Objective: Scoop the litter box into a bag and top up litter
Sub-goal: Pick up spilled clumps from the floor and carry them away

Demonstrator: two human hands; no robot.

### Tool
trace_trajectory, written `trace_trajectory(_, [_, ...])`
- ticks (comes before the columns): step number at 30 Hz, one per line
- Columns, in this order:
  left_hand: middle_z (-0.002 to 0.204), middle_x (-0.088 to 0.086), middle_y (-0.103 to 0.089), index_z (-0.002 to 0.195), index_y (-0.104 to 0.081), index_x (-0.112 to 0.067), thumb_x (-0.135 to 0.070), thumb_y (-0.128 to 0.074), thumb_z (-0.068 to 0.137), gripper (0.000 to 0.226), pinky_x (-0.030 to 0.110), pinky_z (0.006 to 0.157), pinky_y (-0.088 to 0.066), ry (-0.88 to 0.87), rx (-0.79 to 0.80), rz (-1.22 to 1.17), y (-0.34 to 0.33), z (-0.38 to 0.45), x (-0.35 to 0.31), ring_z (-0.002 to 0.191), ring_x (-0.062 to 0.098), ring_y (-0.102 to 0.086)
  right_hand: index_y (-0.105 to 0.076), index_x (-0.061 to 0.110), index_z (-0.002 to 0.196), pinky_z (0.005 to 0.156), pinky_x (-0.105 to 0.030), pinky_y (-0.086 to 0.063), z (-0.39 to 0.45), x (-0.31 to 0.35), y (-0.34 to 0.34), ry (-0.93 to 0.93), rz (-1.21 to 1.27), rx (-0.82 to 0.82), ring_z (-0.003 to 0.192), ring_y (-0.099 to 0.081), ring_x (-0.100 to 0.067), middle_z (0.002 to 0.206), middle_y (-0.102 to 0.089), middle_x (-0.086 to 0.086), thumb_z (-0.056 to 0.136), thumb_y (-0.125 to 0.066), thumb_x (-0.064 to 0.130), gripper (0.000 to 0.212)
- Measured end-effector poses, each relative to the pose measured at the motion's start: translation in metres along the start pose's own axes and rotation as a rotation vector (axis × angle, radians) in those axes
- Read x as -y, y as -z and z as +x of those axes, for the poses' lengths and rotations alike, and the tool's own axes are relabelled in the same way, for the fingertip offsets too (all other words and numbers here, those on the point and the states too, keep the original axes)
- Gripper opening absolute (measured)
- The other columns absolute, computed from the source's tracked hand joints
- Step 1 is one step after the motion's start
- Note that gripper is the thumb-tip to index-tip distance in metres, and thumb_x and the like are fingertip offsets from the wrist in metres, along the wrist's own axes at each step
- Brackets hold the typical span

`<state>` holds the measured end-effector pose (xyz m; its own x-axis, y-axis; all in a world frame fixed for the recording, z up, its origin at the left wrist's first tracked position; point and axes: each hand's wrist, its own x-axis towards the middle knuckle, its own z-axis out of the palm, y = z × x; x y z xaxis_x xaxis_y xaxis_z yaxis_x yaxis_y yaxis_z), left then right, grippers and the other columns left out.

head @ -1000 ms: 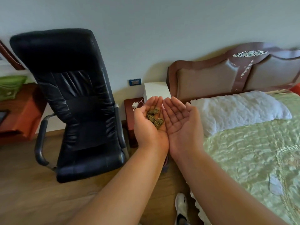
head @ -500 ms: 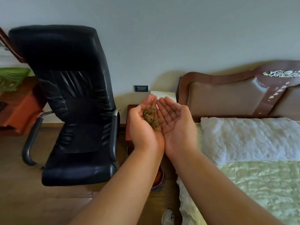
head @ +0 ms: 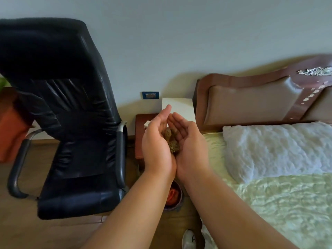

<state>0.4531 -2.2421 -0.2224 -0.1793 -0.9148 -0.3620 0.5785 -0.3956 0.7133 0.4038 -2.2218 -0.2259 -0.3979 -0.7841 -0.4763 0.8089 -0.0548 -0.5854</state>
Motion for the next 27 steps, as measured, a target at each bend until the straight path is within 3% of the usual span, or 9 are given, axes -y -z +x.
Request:
trace_trajectory(4, [0.117, 0.000, -0.076, 0.118, -0.076, -0.019, -0.028, -0.060, 0.097, 0.029, 0.041, 0.105, -0.051, -0.002, 0.014, 0.080, 0.006, 0.016, 0.000, 0.113, 0.014, -0.070, -0.073, 0.007, 0.118, 0.103, -0.041, -0.053, 0.019, -0.011, -0.002, -0.028, 0.048, -0.030, 0.108, -0.074, -0.023, 0.112, -0.077, -0.010, 0.104, -0.044, 0.017, 0.034])
trace_trajectory(7, [0.111, 0.001, -0.078, 0.116, -0.077, -0.015, -0.025, -0.059, 0.097, 0.028, 0.033, 0.093, -0.057, 0.034, 0.014, 0.012, 0.010, 0.028, -0.002, 0.102, 0.012, -0.074, -0.072, 0.005, 0.119, 0.096, -0.038, -0.056, 0.032, -0.018, -0.003, -0.036, 0.094, -0.037, 0.104, -0.075, -0.023, 0.111, -0.078, -0.011, 0.103, -0.045, 0.015, 0.033])
trace_trajectory(12, [0.122, -0.003, -0.074, 0.122, -0.074, -0.015, -0.025, -0.054, 0.099, 0.032, 0.041, 0.111, -0.046, 0.016, 0.035, -0.008, 0.027, 0.054, 0.011, 0.118, 0.011, -0.068, -0.071, 0.003, 0.120, 0.102, -0.041, -0.054, 0.054, -0.036, 0.004, -0.037, 0.124, -0.052, 0.108, -0.074, -0.025, 0.114, -0.076, -0.013, 0.103, -0.049, 0.016, 0.031])
trace_trajectory(16, [0.129, -0.003, -0.071, 0.129, -0.070, -0.015, -0.024, -0.049, 0.103, 0.034, 0.040, 0.116, -0.040, 0.003, 0.035, -0.013, 0.047, 0.071, 0.030, 0.125, 0.009, -0.062, -0.071, 0.004, 0.121, 0.105, -0.042, -0.052, 0.073, -0.056, 0.022, -0.024, 0.103, -0.089, 0.110, -0.073, -0.025, 0.116, -0.076, -0.012, 0.102, -0.051, 0.017, 0.030])
trace_trajectory(27, [0.126, 0.010, -0.072, 0.127, -0.066, -0.004, -0.019, -0.032, 0.105, 0.043, 0.038, 0.112, -0.045, 0.034, -0.003, -0.093, 0.110, 0.115, 0.097, 0.122, 0.019, -0.066, -0.074, 0.009, 0.108, 0.099, -0.043, -0.056, 0.129, -0.119, 0.087, -0.183, 0.233, -0.202, 0.101, -0.076, -0.026, 0.111, -0.077, -0.010, 0.099, -0.057, 0.021, 0.023])
